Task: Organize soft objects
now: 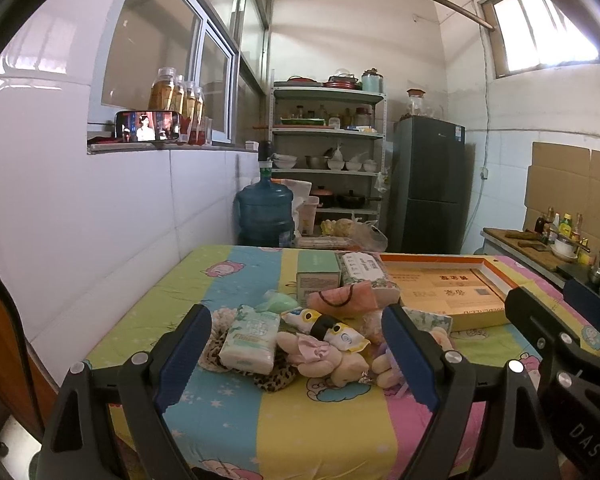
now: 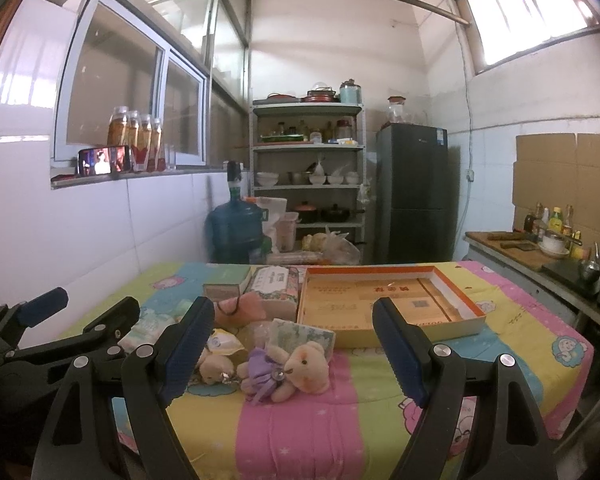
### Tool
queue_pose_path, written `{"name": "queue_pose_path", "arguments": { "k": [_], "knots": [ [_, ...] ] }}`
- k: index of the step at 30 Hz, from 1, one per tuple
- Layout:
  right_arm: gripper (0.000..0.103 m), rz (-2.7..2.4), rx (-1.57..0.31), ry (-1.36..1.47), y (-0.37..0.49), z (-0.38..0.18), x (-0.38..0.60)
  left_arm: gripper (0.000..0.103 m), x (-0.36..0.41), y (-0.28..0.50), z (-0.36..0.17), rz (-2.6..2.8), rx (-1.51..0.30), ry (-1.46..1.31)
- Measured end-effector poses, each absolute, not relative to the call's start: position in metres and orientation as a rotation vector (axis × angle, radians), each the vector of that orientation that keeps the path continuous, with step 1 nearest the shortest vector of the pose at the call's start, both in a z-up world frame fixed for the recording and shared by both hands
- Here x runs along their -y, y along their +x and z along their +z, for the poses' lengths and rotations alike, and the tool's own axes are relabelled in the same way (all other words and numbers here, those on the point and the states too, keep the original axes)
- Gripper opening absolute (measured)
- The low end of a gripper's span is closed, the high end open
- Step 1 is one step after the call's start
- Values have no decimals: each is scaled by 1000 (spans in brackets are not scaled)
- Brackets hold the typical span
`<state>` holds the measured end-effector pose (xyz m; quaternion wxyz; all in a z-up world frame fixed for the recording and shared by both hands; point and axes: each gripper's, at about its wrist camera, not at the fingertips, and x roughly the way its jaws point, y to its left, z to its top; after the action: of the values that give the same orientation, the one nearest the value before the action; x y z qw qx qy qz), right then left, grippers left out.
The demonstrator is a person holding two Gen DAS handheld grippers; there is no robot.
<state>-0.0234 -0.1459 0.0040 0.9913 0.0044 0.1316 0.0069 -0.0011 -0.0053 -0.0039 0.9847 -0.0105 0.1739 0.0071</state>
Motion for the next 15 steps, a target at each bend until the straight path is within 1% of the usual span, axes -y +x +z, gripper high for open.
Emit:
{"name": "queue_pose_path", "arguments": {
  "k": [15],
  "knots": [
    [83, 16, -268, 14, -24, 5, 145, 86, 8, -1, -4, 10, -350, -23]
  ]
}}
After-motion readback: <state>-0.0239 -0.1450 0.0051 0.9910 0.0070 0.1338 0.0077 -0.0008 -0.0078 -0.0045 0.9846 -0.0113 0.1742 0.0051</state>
